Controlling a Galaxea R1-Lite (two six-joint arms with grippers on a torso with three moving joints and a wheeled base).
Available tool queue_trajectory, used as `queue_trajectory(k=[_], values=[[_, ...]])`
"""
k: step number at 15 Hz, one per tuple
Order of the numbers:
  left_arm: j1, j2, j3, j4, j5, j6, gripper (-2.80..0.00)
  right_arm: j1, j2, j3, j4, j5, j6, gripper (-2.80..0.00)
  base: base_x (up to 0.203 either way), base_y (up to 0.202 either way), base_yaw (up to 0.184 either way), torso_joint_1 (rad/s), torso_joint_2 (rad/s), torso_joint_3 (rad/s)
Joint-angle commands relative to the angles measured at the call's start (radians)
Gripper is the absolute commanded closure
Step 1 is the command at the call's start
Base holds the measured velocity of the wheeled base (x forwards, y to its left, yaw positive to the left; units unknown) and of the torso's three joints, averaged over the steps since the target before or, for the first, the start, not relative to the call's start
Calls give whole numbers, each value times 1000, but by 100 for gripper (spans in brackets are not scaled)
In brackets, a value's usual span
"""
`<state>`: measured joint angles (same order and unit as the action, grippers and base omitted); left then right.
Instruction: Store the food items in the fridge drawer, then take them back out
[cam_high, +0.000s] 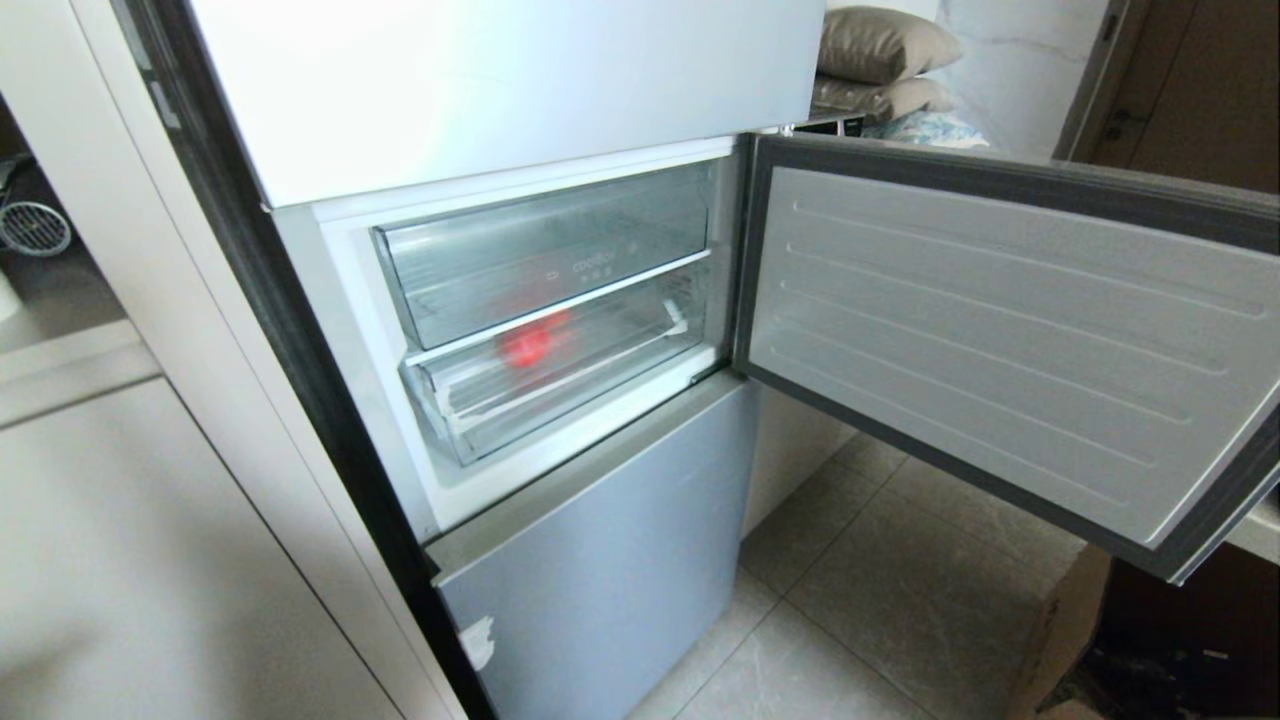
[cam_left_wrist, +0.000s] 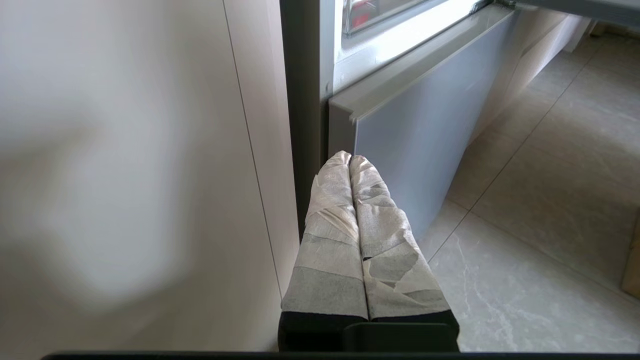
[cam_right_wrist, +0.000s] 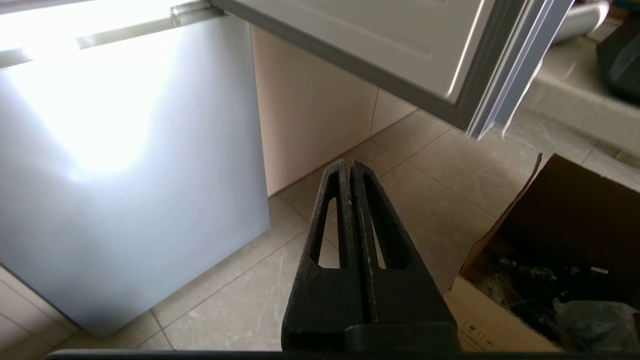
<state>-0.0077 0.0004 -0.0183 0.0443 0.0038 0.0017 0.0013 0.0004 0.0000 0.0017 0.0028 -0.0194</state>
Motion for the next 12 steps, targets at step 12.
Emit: queue_trajectory(k=[12], values=[[0,0,0,0,1,0,0,0,0,0,-3,-2,16,0,0,-1,51,-36,83,45]])
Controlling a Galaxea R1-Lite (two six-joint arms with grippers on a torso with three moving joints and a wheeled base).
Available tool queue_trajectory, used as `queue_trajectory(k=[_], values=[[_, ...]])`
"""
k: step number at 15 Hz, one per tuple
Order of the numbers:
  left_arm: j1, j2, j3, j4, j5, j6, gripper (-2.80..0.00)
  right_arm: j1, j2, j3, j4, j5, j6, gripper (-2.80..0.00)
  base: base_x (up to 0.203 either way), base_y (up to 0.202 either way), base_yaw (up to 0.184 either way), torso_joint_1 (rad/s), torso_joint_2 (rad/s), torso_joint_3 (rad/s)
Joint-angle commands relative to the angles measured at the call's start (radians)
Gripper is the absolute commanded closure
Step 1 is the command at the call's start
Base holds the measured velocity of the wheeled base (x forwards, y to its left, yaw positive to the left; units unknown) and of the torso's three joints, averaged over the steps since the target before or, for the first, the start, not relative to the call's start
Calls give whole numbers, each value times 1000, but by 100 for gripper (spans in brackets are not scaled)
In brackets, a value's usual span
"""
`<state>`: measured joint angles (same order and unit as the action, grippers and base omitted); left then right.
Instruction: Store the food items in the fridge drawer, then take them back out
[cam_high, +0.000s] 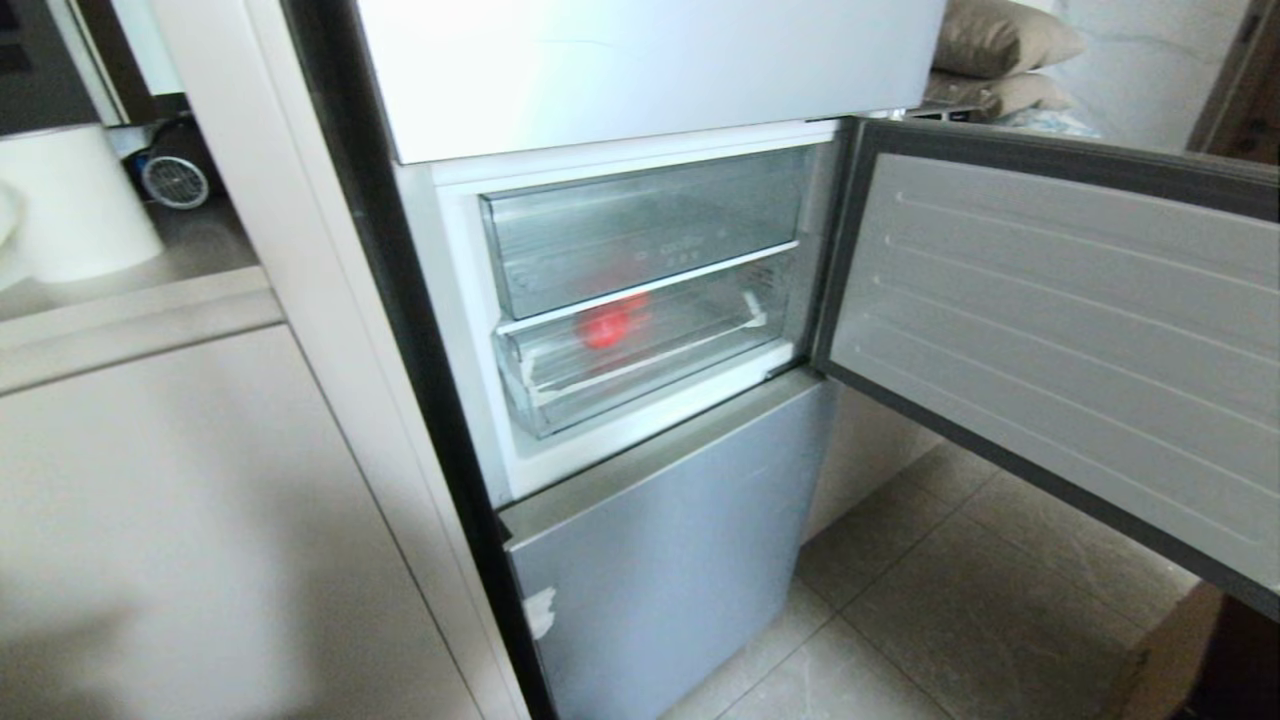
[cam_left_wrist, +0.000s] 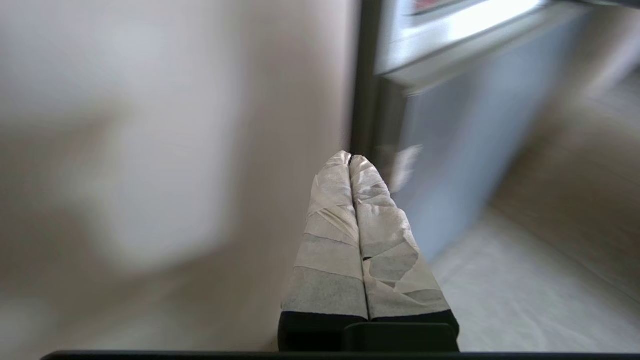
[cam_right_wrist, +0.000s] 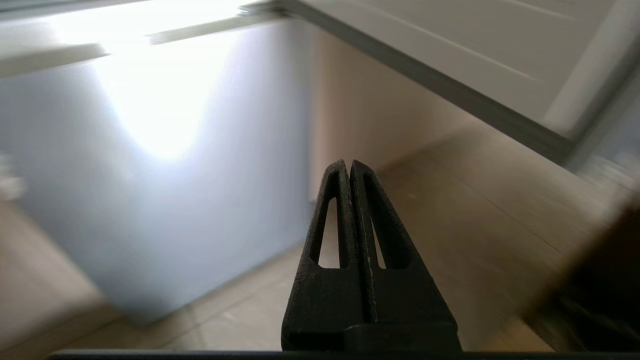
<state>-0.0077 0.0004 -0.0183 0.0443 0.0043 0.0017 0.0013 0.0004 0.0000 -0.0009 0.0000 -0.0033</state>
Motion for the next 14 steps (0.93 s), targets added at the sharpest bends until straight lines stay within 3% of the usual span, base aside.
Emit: queue_trajectory(k=[1,14], values=[[0,0,0,0,0,0,0,0,0,0,-1,0,-1,0,4,-11,181,-2,2,4],[0,0,0,0,0,0,0,0,0,0,-1,1,0,0,1,-8,175,1,3,3]])
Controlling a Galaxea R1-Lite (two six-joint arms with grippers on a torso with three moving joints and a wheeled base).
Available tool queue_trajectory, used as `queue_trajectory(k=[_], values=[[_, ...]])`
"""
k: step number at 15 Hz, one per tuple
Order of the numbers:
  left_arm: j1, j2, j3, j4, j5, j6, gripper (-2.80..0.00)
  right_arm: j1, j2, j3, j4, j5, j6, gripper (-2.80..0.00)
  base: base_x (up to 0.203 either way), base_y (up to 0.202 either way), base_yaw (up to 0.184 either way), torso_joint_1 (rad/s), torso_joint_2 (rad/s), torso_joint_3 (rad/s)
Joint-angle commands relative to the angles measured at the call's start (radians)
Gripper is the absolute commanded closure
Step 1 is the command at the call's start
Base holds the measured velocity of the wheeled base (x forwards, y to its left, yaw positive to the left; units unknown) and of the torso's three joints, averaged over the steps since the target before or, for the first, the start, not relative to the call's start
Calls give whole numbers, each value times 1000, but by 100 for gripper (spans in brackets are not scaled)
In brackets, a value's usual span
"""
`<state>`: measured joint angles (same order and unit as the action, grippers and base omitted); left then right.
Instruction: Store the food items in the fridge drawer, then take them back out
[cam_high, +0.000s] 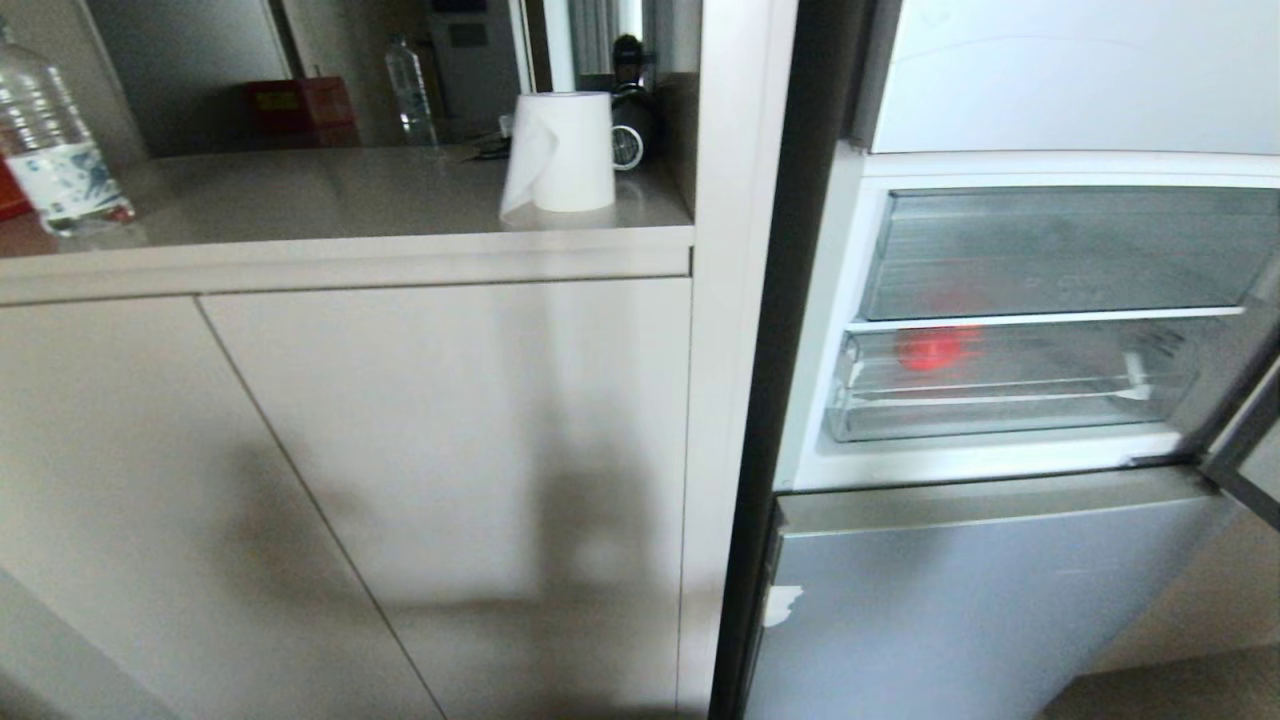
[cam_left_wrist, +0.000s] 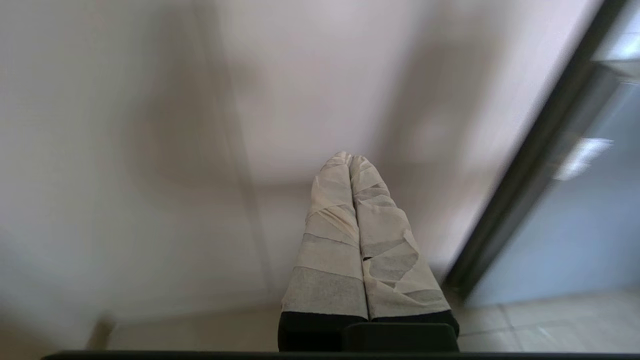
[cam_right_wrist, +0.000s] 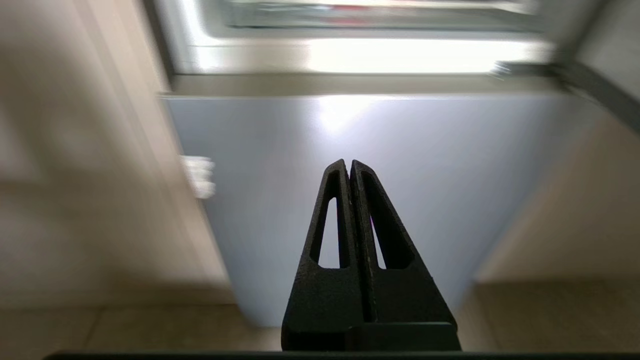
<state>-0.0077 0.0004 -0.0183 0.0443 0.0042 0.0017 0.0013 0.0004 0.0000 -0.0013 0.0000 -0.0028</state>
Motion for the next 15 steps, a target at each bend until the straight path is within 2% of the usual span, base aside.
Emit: queue_trajectory(k=[1,7,10,13,14,15], values=[[0,0,0,0,0,0,0,0,0,0,0,0,0,0,-1,-6,171,2,7,2],[0,0,0,0,0,0,0,1,56,0,-1,6,-20,0,2,-6,139,1,3,3],[0,0,0,0,0,0,0,9,317,-1,-118,20,-27,0,0,0,0,0,0,0],[0,0,0,0,0,0,0,8,709,-25,-326,109,-8,0,0,0,0,0,0,0],[0,0,0,0,0,0,0,8,840,-39,-403,147,-1,-280,0,0,0,0,0,0],[0,0,0,0,0,0,0,8,957,-56,-479,181,4,-280,0,0,0,0,0,0]])
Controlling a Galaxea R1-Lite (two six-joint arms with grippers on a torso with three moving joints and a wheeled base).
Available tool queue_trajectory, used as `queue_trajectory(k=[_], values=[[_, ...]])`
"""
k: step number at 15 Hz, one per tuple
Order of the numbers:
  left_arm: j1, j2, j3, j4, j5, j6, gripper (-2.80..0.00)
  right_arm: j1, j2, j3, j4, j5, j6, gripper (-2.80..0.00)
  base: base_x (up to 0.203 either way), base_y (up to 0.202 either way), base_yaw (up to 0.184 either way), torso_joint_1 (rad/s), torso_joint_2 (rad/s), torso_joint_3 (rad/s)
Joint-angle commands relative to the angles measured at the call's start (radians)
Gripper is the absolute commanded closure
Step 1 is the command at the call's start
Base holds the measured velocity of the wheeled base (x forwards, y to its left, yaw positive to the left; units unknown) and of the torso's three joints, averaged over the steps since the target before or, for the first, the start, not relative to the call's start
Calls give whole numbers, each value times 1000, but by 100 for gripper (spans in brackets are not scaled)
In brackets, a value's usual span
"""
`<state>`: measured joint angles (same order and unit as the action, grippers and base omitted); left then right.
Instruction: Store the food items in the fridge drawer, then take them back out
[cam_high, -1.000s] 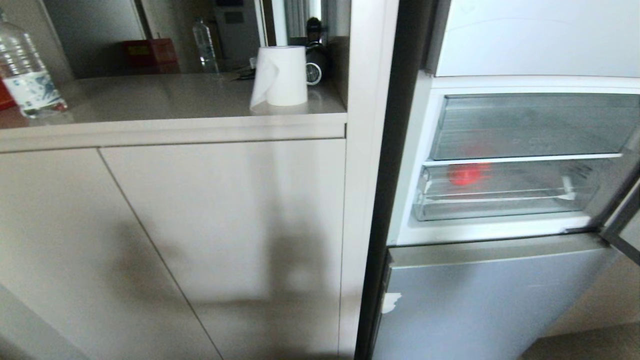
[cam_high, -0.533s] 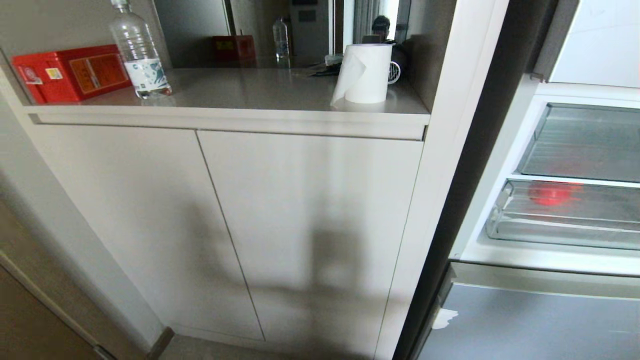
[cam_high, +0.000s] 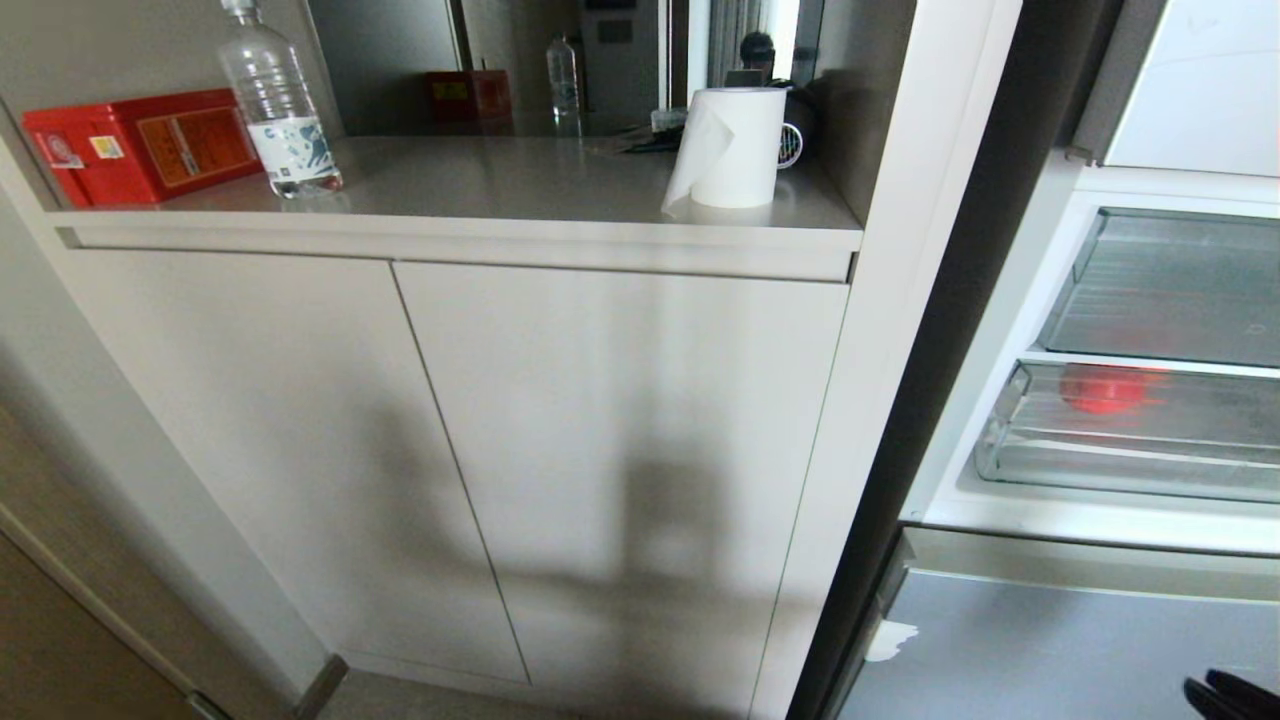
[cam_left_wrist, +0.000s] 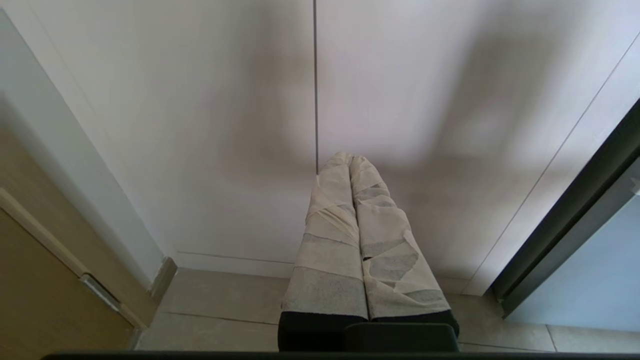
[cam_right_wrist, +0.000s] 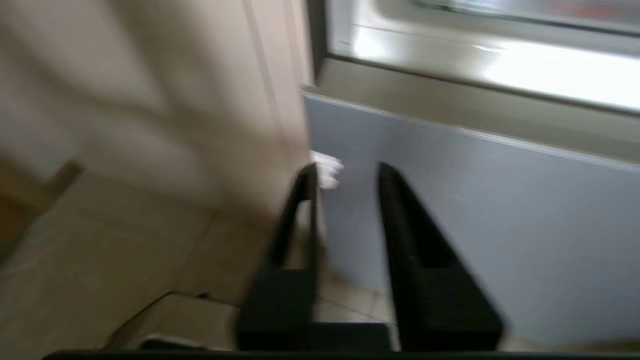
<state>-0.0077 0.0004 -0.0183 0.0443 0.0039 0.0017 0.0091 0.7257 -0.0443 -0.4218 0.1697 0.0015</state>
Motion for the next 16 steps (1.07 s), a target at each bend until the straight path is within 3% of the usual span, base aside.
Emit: queue_trajectory(k=[1,6,9,12,16], values=[[0,0,0,0,1,0,0,1,341,-32,-148,42,5,-280,0,0,0,0,0,0],[0,0,0,0,1,0,0,0,763,-156,-561,109,39,-280,0,0,0,0,0,0],[0,0,0,0,1,0,0,-11,915,-181,-897,64,47,-280,0,0,0,0,0,0],[0,0,0,0,1,0,0,-17,967,-216,-961,-105,43,-280,0,0,0,0,0,0],[0,0,0,0,1,0,0,-18,978,-218,-962,-138,44,-280,0,0,0,0,0,0]])
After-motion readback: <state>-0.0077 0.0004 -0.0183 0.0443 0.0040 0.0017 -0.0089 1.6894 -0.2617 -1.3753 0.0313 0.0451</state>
